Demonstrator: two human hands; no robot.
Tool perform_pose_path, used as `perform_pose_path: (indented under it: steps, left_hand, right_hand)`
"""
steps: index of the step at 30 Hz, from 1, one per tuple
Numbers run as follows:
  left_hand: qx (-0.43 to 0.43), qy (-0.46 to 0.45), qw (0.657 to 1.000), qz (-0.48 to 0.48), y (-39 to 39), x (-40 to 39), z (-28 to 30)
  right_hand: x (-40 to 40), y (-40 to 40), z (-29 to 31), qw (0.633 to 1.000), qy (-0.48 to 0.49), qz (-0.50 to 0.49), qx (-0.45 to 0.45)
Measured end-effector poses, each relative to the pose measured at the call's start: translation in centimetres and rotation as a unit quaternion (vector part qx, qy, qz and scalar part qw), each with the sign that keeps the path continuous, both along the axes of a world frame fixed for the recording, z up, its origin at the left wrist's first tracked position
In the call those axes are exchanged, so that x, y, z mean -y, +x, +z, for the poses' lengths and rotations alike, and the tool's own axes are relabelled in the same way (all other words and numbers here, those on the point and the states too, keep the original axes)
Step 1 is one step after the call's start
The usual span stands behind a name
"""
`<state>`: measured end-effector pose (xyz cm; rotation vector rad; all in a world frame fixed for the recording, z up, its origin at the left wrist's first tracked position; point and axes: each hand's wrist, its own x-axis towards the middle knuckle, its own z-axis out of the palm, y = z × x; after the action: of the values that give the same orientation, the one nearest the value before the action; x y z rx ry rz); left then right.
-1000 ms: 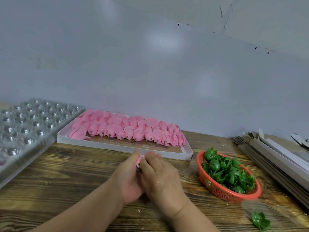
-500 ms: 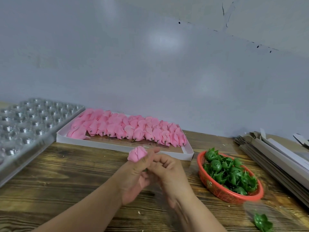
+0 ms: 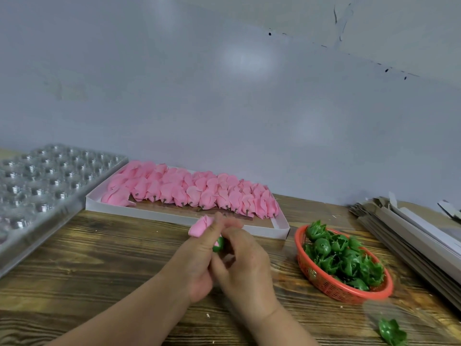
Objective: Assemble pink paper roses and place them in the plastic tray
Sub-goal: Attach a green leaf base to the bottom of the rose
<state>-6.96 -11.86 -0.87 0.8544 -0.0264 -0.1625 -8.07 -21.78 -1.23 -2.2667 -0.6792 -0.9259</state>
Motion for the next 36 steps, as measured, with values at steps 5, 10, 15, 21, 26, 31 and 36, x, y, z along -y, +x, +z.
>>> perform_pose_path:
  steps: [5,10,15,21,26,31,36]
  left_hand:
    - [0.053,0.037,0.997,-0.051,-0.3,-0.8,0.4]
    - [0.098,0.072,0.987,-0.101,-0.2,-1.9,0.5]
    - [0.049,0.095,0.994,-0.021,0.0,-1.2,1.0]
    - [0.025,0.112,0.993,-0.005,0.0,-0.6,0.7]
    - [0.085,0.15,0.98,-0.096,-0.1,-1.8,0.8]
    - [0.101,0.165,0.975,-0.109,0.1,-2.2,0.8]
    - [0.075,0.112,0.991,-0.001,0.1,-0.5,0.4]
  right_hand:
    - [0.1,0.0,1.7,0.92,0.259,0.137,-0.26]
    - [0.5,0.1,2.3,0.742,0.411,0.3,-0.437]
    - [-0.4,0.1,0.9,0.867,0.309,0.195,-0.339]
    - [-0.4,0.0,0.2,0.962,0.194,0.074,-0.179]
    - [0.0,0.3,1.0,0.867,0.303,0.219,-0.33]
    - [0.1,0.5,0.9,0.758,0.382,0.301,-0.434]
    - [-0.4,0.3,0.5,0.882,0.316,0.196,-0.289]
